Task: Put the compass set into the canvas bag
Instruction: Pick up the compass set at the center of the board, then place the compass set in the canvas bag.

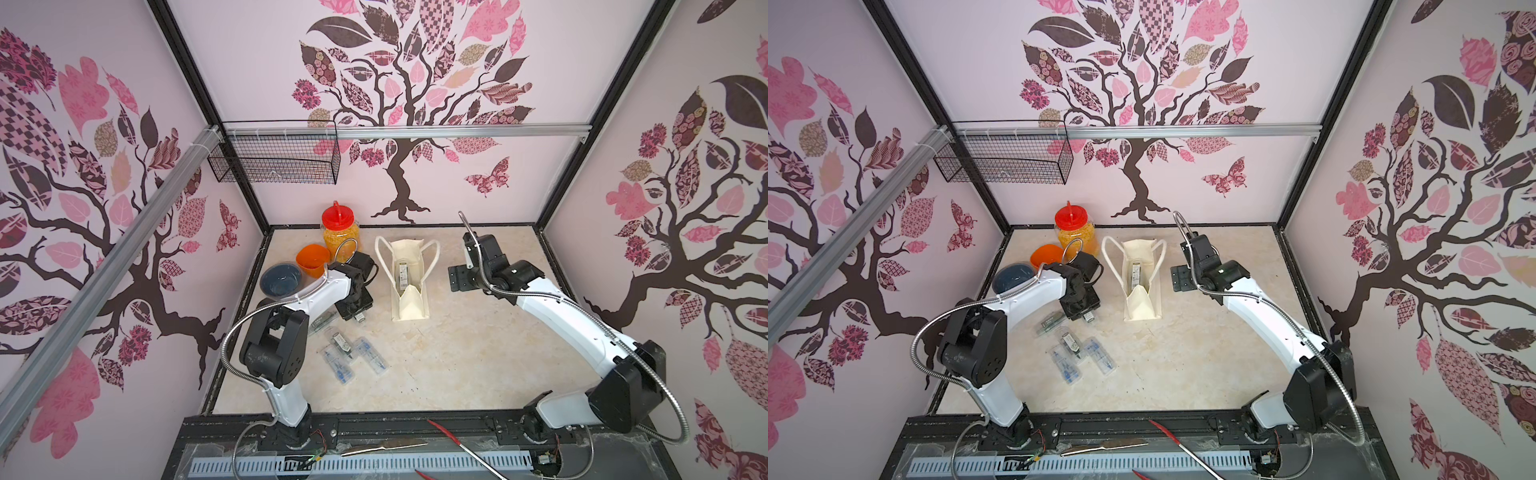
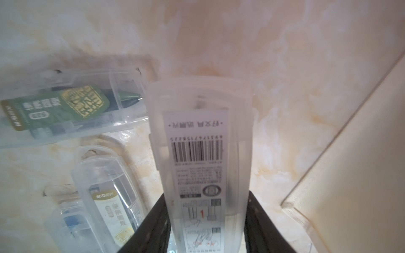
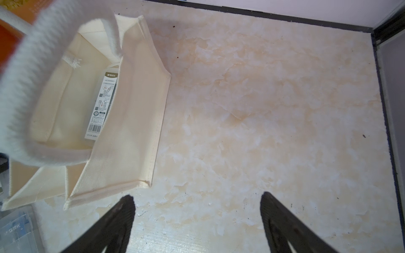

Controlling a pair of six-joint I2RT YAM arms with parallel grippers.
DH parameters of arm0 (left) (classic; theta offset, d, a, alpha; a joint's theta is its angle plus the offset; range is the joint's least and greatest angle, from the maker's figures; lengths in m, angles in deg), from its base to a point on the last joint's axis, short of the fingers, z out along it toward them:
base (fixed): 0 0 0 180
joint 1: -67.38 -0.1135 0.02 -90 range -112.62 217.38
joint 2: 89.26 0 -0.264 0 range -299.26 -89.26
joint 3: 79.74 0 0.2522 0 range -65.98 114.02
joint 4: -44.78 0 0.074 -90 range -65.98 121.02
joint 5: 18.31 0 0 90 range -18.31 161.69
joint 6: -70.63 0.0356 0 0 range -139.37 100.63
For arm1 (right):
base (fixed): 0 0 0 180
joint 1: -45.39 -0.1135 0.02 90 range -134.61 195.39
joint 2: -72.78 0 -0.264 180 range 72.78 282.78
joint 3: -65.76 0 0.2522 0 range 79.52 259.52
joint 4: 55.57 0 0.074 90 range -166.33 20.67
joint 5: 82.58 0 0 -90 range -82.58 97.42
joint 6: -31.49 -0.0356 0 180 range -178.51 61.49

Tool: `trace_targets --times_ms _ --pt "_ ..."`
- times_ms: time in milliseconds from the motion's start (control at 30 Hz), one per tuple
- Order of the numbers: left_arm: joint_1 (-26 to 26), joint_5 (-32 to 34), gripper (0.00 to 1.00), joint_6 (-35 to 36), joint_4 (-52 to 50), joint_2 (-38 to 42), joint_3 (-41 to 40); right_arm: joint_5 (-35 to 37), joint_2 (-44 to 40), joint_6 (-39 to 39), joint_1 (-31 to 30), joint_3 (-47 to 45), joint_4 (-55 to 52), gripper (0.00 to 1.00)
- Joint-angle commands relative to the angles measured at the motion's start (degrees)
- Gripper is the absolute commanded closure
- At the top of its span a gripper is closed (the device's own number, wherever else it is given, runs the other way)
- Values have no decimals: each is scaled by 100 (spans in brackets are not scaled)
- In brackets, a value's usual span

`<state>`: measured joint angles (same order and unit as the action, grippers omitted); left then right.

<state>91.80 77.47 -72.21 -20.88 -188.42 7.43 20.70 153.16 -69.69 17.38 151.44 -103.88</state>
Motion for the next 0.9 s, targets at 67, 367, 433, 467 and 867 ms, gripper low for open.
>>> trace_targets --times_ms 67,367,433,467,867 --pt "75 684 54 605 -127 559 630 191 -405 -141 144 -60 197 8" --pt "702 1468 54 1562 -182 1070 1743 22 -491 -300 226 -179 283 8" --pt "917 1525 54 1789 -207 1000 2064 34 -464 -318 227 -132 237 7" --pt "1021 1520 54 1900 -221 912 2251 26 -468 -338 226 -125 243 7" --pt "1408 840 53 2691 -46 -439 3482 184 -709 -294 230 -142 202 7"
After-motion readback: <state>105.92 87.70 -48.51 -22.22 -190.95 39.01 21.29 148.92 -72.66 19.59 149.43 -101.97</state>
